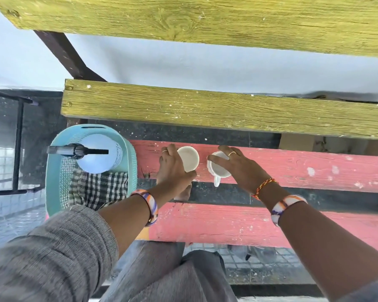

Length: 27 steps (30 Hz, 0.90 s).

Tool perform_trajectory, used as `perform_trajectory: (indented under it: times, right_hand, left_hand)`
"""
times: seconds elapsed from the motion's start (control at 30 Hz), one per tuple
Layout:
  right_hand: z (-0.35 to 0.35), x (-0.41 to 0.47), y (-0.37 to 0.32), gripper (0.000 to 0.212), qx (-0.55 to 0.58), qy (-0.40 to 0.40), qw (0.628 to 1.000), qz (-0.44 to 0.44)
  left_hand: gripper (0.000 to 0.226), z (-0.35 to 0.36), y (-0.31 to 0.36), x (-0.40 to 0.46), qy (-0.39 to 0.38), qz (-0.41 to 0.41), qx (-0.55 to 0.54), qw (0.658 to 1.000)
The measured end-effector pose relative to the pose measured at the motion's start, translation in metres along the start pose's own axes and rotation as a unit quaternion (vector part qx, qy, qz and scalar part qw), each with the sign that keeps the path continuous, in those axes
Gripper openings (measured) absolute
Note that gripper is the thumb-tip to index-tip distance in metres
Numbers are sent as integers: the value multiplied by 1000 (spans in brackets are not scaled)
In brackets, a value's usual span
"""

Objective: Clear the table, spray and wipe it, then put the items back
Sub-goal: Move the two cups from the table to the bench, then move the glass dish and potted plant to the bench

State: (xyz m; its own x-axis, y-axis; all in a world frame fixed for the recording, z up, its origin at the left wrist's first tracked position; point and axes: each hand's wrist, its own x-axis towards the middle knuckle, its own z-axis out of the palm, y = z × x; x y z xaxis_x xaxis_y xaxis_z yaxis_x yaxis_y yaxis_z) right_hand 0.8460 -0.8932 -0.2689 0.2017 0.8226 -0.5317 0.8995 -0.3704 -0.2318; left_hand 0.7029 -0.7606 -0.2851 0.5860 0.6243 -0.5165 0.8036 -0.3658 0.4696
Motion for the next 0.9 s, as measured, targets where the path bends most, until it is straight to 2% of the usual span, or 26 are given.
perform_trajectory:
  times: [0.13,0.23,0.33,0.4,0.43,0.47,0.53,0.57,0.6,0.67,0.77,0.83,0.9]
  right_hand:
    - [1,-5,1,101,24,29,999,11]
    - [7,-17,-6,104,40,73,994,77]
    - [22,-49,-14,87,-39,139,984,104]
    - [36,-76,-18,66,-107,199,972,65]
    - [44,-90,-23,55,-134,200,970,31]
    - [52,-104,-31,46,-164,166,972,-12]
    - [67,-127,-47,33,-196,-27,977,-74]
    - [78,-138,-56,31,-209,-132,964,-93]
    - [86,-146,-64,31,-218,-192,952,-101]
    - [91,-148,-82,30,-230,-239,938,-100]
    - [97,-139,-107,29,-231,-272,926,-119]
    - [96,-131,-126,27,-268,-257,917,-144]
    - [93,-121,-144,26,-295,-234,914,-151]
  left_hand:
    - [89,3,3,-6,-10,0,19,1000]
    - [107,8,3,-19,-6,12,70,997]
    - [94,21,-7,-51,19,135,181,974]
    - [80,30,-20,-78,-5,258,254,932]
    - [71,32,-26,-89,-44,316,284,904]
    - [59,33,-32,-101,-93,368,317,869]
    - [36,30,-40,-120,-196,429,394,789]
    - [28,27,-43,-130,-239,427,434,757]
    - [23,23,-47,-139,-269,417,467,733]
    - [21,18,-58,-154,-284,392,505,715]
    - [21,6,-70,-171,-262,366,520,726]
    - [19,-6,-80,-182,-240,370,513,737]
    - [18,-16,-93,-191,-236,372,520,732]
